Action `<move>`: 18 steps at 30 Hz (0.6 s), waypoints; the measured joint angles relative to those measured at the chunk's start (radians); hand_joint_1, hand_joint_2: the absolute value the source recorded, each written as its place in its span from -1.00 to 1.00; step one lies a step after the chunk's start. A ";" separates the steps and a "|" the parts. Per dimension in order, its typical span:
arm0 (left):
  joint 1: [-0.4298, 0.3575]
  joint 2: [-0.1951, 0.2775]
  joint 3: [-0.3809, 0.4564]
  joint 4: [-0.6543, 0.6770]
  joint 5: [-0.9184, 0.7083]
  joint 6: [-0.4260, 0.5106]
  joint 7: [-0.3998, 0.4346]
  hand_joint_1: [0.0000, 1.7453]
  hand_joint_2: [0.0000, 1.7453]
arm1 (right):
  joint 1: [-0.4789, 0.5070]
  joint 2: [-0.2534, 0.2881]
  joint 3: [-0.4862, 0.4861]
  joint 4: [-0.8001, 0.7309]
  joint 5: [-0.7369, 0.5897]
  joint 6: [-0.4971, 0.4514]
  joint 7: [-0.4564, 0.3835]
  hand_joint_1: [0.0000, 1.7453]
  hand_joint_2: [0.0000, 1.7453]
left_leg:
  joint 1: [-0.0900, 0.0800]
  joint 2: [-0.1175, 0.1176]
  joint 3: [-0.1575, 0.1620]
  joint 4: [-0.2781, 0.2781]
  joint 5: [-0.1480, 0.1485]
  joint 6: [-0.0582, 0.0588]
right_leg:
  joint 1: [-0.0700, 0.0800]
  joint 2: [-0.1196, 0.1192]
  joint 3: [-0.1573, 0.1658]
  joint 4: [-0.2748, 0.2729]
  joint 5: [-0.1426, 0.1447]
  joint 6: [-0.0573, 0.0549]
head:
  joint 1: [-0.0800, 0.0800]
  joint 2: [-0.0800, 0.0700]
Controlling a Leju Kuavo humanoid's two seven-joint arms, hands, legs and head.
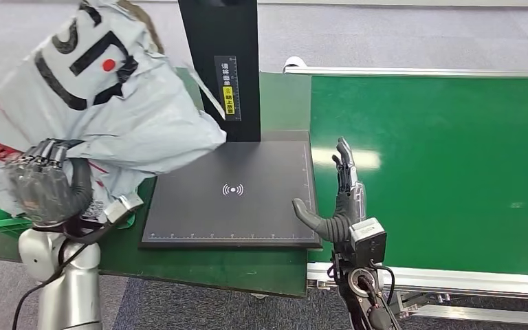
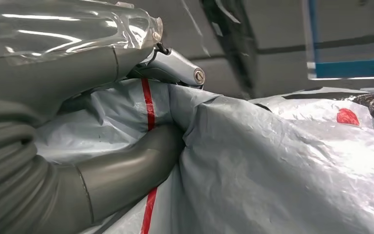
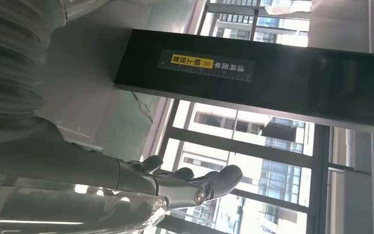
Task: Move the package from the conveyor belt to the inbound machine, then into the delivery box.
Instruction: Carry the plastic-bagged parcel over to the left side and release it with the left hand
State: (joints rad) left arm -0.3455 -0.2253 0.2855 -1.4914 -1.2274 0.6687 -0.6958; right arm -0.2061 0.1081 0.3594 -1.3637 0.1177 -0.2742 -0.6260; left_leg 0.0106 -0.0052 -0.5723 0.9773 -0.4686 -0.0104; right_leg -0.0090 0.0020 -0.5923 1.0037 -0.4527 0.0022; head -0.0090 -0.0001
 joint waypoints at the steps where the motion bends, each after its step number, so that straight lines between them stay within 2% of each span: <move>1: -0.008 -0.002 0.034 0.002 -0.007 0.000 0.000 1.00 1.00 | 0.001 -0.001 0.000 0.000 0.001 0.000 0.000 -1.00 1.00 | 0.000 0.000 0.000 0.000 0.000 0.000 | 0.000 0.000 0.000 0.000 0.000 0.000 | 0.000 0.000; 6: -0.031 -0.008 0.126 0.008 -0.022 0.000 0.003 1.00 1.00 | 0.003 -0.003 0.000 -0.001 0.002 -0.001 0.000 -1.00 1.00 | 0.000 0.000 0.000 0.000 0.000 0.000 | 0.000 0.000 0.000 0.000 0.000 0.000 | 0.000 0.000; 8: -0.040 -0.009 0.146 0.018 -0.045 0.000 0.038 1.00 1.00 | 0.003 -0.003 0.000 -0.001 0.002 -0.001 0.000 -1.00 1.00 | 0.000 0.000 0.000 0.000 0.000 0.000 | 0.000 0.000 0.000 0.000 0.000 0.000 | 0.000 0.000; 11: -0.061 0.015 0.162 0.075 -0.104 0.000 0.215 1.00 1.00 | 0.004 -0.005 0.000 -0.001 0.003 -0.002 0.002 -1.00 1.00 | 0.000 0.000 0.000 0.000 0.000 0.000 | 0.000 0.000 0.000 0.000 0.000 0.000 | 0.000 0.000; 13: -0.075 0.048 0.162 0.127 -0.121 0.000 0.334 1.00 1.00 | 0.008 -0.008 -0.001 -0.002 0.005 -0.003 0.004 -1.00 1.00 | 0.000 0.001 0.001 0.000 0.000 0.000 | 0.000 0.001 0.000 0.000 0.000 0.000 | 0.000 0.000; 15: -0.090 0.081 0.160 0.183 -0.132 0.000 0.416 1.00 1.00 | 0.010 -0.010 -0.001 -0.004 0.008 -0.003 0.007 -1.00 1.00 | 0.000 0.000 0.001 0.000 0.000 0.000 | 0.000 0.001 0.000 0.000 0.000 0.000 | 0.000 0.000; 18: -0.123 0.138 0.129 0.313 -0.192 -0.016 0.583 1.00 1.00 | 0.010 -0.011 -0.001 -0.006 0.018 0.000 0.017 -1.00 1.00 | 0.000 0.000 0.001 0.000 0.000 0.000 | 0.000 0.001 0.001 0.000 0.000 0.000 | 0.000 0.000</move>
State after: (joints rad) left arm -0.4686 -0.0872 0.4146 -1.1781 -1.4193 0.6531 -0.1129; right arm -0.1965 0.0971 0.3582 -1.3701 0.1356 -0.2747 -0.6091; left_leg 0.0110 -0.0049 -0.5710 0.9772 -0.4682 -0.0107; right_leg -0.0087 0.0029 -0.5918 1.0038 -0.4526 0.0020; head -0.0089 0.0000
